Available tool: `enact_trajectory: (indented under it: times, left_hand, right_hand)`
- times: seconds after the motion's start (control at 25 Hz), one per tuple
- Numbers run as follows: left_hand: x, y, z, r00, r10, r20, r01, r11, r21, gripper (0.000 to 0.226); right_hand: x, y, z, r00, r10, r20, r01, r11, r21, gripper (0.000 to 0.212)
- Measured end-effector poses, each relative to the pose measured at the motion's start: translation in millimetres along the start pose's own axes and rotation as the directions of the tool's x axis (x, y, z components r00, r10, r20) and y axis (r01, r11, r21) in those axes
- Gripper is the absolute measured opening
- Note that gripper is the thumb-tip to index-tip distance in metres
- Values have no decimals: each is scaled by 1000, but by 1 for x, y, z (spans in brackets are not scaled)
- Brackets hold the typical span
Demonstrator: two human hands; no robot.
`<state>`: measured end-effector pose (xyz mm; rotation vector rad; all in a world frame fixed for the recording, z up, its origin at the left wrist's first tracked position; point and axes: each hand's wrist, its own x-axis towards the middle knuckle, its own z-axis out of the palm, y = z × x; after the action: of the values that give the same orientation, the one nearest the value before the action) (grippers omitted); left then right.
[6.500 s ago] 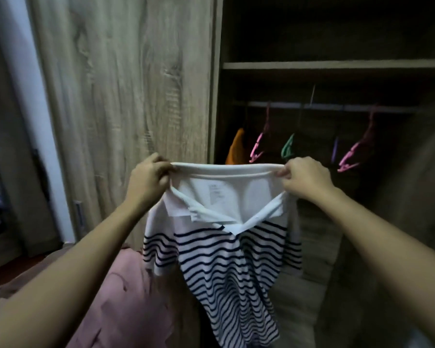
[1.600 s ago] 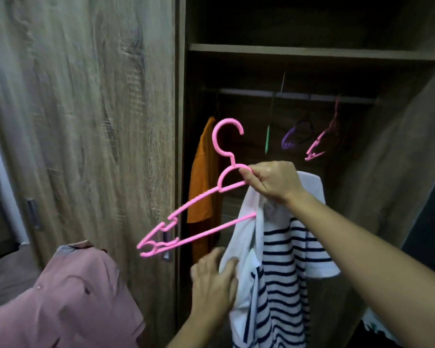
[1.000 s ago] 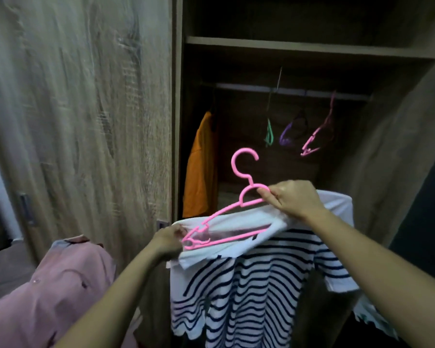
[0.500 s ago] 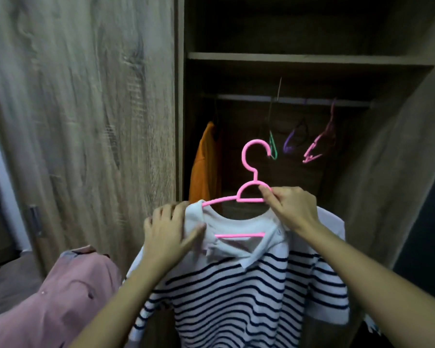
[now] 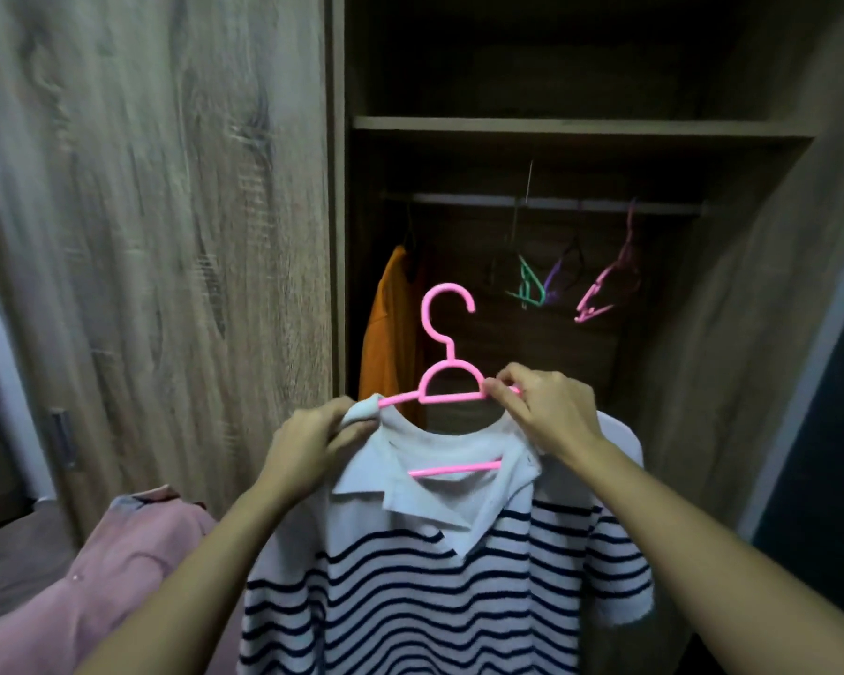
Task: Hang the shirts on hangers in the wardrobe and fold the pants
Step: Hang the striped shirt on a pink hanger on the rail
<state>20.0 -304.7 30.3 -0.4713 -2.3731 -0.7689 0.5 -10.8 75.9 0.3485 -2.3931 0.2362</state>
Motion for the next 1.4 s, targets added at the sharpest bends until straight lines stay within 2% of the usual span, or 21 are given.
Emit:
enact_trajectory:
  times: [0.08, 0.16, 0.24, 0.32, 0.4, 0.44, 0.52, 0.64, 0.72, 0.76, 0.84, 0.88, 0.92, 1.0, 1.04, 1.16, 1.24, 1.32, 1.36, 1.4]
  left_hand:
    - [8, -6, -12, 999, -15, -47, 13, 999, -49, 29]
    - [14, -9, -21, 998, -32, -60, 28, 997, -77, 33]
    - [20, -11, -29, 995, -52, -80, 45, 995, -84, 33]
    - [25, -15, -39, 989, -83, -124, 68, 991, -118, 32]
    - [31, -18, -44, 981, -117, -154, 93, 983, -155, 39]
    - [34, -20, -46, 981, -124, -148, 100, 982, -159, 43]
    - [36, -25, -48, 987, -113, -118, 95, 985, -147, 46]
    - [34, -42, -58, 985, -140, -103, 121, 978, -168, 54]
    - [30, -50, -63, 980, -169, -106, 146, 970, -196, 57]
    - [28, -49, -64, 979, -177, -101, 153, 965, -211, 54]
    - [27, -36, -57, 983, -164, -80, 143, 965, -218, 41]
    - [29, -27, -51, 987, -140, -74, 121, 969, -216, 35]
    - [30, -19, -47, 992, -106, -62, 91, 972, -215, 33]
    - [33, -7, -40, 998, -44, -34, 35, 974, -222, 37]
    - [35, -6, -40, 999, -27, -22, 21, 966, -257, 40]
    - [37, -10, -47, 997, -71, -39, 47, 898, -438, 44]
    - [36, -14, -50, 996, -47, -70, 20, 935, -354, 28]
    - [33, -11, -50, 1000, 28, -12, -30, 977, -213, 12]
    - [30, -9, -47, 998, 58, 27, -53, 986, -155, 9]
    - [27, -9, -43, 997, 68, 36, -63, 990, -124, 17]
  right_hand:
    - [-2, 22, -9, 998, 28, 52, -28, 1000, 1, 57]
    - [-5, 41, -14, 983, 27, 184, -54, 988, 144, 71]
    - [-13, 60, -15, 961, 98, 258, -199, 895, 399, 92]
    - [-26, 77, -5, 929, 226, 293, -350, 794, 497, 97]
    - [-40, 82, 6, 901, 251, 353, -406, 774, 486, 77]
    - [-43, 81, 10, 906, 225, 360, -390, 777, 495, 65]
    - [-42, 79, 13, 938, 177, 298, -320, 770, 551, 50]
    - [-33, 94, 2, 944, 277, 177, -328, 774, 541, 17]
    - [-30, 111, -8, 931, 297, 211, -364, 795, 485, 6]
    - [-27, 111, -14, 922, 277, 271, -382, 760, 526, 15]
    - [-13, 100, -24, 920, 234, 315, -390, 624, 677, 34]
    - [-4, 92, -27, 921, 193, 338, -383, 602, 701, 33]
    - [4, 82, -33, 917, 133, 377, -362, 675, 643, 29]
    - [9, 69, -41, 892, 36, 450, -270, 842, 468, 38]
    - [7, 66, -42, 900, 11, 435, -221, 872, 436, 42]
    - [0, 65, -47, 974, 0, 226, -106, 883, 458, 39]
    - [2, 62, -51, 993, 88, 76, -112, 891, 441, 37]
    - [5, 58, -54, 980, 201, -1, -183, 896, 404, 35]
    - [5, 59, -53, 975, 221, -15, -198, 901, 387, 35]
    - [4, 61, -54, 978, 206, -15, -185, 906, 381, 37]
